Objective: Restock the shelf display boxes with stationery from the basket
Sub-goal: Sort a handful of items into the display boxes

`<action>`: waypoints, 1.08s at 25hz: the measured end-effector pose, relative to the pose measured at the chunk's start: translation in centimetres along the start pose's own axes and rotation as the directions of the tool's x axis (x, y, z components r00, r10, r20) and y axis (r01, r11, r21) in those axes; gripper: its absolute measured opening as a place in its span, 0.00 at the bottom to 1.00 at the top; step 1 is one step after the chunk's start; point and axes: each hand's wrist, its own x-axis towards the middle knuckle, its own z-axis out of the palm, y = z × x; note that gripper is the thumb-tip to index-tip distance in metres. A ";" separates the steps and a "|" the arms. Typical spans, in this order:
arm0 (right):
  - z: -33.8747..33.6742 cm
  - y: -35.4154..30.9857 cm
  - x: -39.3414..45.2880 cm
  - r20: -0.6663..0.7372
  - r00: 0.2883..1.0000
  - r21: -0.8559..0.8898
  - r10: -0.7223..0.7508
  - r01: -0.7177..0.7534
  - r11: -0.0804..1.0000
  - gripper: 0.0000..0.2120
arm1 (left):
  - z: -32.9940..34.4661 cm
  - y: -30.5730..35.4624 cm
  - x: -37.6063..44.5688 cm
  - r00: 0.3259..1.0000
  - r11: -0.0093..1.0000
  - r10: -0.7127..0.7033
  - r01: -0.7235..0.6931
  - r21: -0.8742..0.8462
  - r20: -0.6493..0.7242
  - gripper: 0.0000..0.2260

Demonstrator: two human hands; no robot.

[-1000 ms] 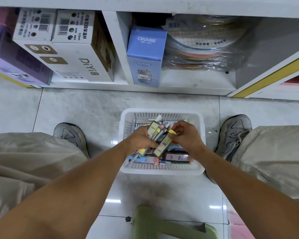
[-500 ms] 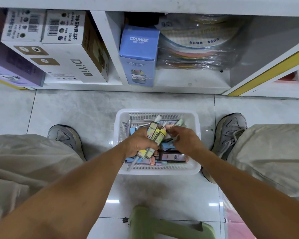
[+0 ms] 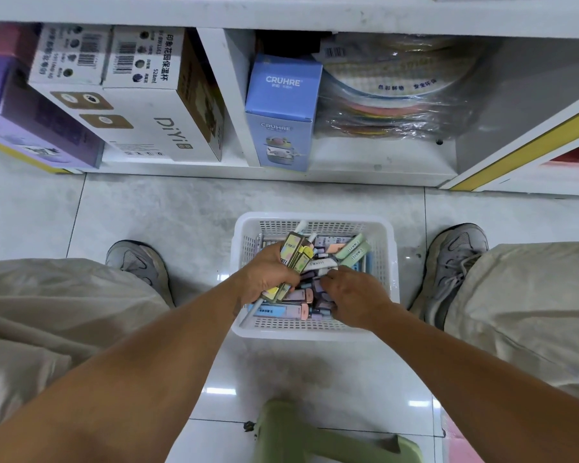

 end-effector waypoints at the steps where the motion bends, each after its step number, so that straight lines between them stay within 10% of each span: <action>1: 0.0 0.1 -0.1 0.005 1.000 -0.003 -0.001 0.001 1.000 0.17 | -0.1 0.0 0.0 1.000 1.000 0.000 0.000 -0.001 -0.001 0.19; 8: 0.5 -0.8 0.2 0.041 0.999 -0.138 -0.030 0.035 0.990 0.12 | 0.4 0.0 -0.5 0.999 1.000 0.014 -0.014 -0.006 -0.038 0.22; 13: -1.8 1.8 1.5 0.100 0.989 0.284 0.110 -0.134 0.949 0.10 | -0.1 -0.1 -0.4 0.999 0.997 -0.025 0.024 -0.073 -0.023 0.22; 16: -3.2 3.4 1.9 0.081 0.972 0.621 0.219 -0.221 0.752 0.14 | 0.0 0.1 -0.6 1.000 0.984 -0.018 0.019 -0.180 0.008 0.20; 22: -2.6 2.6 1.2 0.291 0.922 0.953 0.254 -0.303 0.006 0.14 | 1.0 -0.2 -0.6 0.997 0.954 0.075 -0.066 -0.294 0.019 0.22; 27: -2.3 1.6 1.4 0.268 0.918 0.963 0.293 -0.244 -0.114 0.15 | 1.5 -0.6 -0.8 0.994 0.934 0.110 -0.101 -0.342 0.006 0.26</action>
